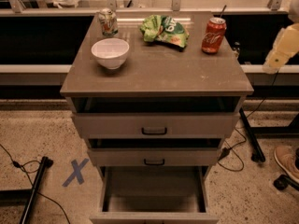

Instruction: Place coke can into bottom drawer

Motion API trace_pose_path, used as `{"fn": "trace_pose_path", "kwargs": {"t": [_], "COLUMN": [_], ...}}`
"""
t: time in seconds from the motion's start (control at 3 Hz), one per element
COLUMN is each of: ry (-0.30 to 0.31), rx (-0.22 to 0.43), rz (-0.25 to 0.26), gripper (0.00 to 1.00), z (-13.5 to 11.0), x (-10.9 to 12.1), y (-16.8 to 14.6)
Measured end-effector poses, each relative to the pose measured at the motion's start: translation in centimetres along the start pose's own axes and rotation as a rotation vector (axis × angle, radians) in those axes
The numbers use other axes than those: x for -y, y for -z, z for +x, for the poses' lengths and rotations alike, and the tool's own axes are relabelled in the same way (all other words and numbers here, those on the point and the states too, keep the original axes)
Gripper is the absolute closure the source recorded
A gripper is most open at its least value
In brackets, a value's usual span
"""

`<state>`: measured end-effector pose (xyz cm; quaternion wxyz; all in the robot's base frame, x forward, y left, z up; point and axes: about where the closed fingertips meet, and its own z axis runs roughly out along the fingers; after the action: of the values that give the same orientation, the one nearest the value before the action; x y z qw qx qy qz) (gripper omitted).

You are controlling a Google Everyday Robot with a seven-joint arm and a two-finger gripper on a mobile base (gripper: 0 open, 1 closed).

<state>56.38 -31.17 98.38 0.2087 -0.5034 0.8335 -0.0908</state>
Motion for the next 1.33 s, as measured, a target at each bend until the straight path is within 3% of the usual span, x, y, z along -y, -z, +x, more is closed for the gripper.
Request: {"fn": "trace_pose_path", "kwargs": {"t": [0.33, 0.67, 1.0, 1.33], "ry": [-0.104, -0.241, -0.367, -0.399], "rx": [0.093, 0.281, 0.509, 0.62], "rz": [0.115, 0.205, 0.22, 0.243], "gripper": [0.0, 0.0, 0.0, 0.0], "z": [0.5, -0.1, -2.9, -6.8], "x": [6.9, 11.3, 14.1, 17.1], "y": [-1.0, -1.8, -4.8, -7.1]}}
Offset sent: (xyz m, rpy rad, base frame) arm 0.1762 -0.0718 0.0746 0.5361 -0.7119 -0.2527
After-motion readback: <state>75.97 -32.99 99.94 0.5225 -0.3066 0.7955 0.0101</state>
